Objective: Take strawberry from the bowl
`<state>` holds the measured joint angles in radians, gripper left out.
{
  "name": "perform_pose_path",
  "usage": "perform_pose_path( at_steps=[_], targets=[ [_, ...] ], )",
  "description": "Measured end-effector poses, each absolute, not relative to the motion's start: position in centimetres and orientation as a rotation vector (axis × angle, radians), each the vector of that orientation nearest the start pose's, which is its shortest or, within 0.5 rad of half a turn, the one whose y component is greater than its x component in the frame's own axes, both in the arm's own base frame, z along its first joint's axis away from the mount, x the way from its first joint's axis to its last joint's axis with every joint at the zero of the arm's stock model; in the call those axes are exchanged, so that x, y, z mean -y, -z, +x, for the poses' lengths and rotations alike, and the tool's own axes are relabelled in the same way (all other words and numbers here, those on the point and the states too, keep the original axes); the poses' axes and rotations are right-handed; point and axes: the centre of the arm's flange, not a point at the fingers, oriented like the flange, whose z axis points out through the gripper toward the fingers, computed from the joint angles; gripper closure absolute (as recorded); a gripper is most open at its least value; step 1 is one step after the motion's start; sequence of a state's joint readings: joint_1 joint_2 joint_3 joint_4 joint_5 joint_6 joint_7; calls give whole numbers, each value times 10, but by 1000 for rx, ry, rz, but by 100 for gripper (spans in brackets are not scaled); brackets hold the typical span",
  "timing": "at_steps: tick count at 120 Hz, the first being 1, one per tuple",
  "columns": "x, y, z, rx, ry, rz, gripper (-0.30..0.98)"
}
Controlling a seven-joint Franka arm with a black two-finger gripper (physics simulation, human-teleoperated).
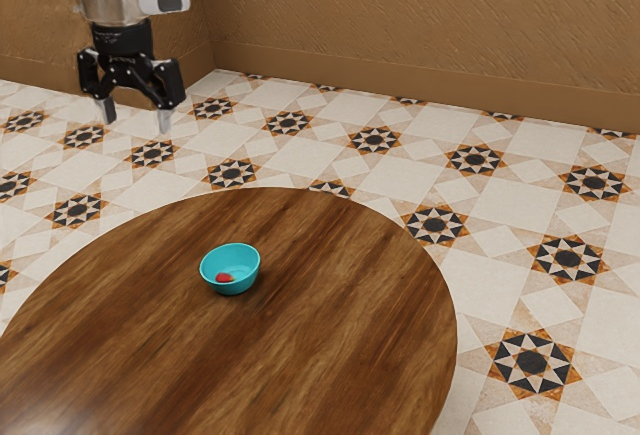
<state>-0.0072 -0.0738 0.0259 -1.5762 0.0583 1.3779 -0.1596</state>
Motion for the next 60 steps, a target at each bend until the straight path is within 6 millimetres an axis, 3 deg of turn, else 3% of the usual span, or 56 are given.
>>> perform_pose_path(
  at_steps=[6,12,20,30,38,44,60],
  targets=[
    [4,-647,513,207,-148,-3061,0],
    [12,-650,514,170,-116,-3064,0],
    [5,-659,510,175,-66,-3066,0],
    [-12,-655,502,212,-67,-3066,0],
    [-3,-642,487,189,-103,-3059,0],
    [-4,-620,481,194,-162,-3051,0],
    [-5,-531,477,167,-279,-3038,0]
  ],
)
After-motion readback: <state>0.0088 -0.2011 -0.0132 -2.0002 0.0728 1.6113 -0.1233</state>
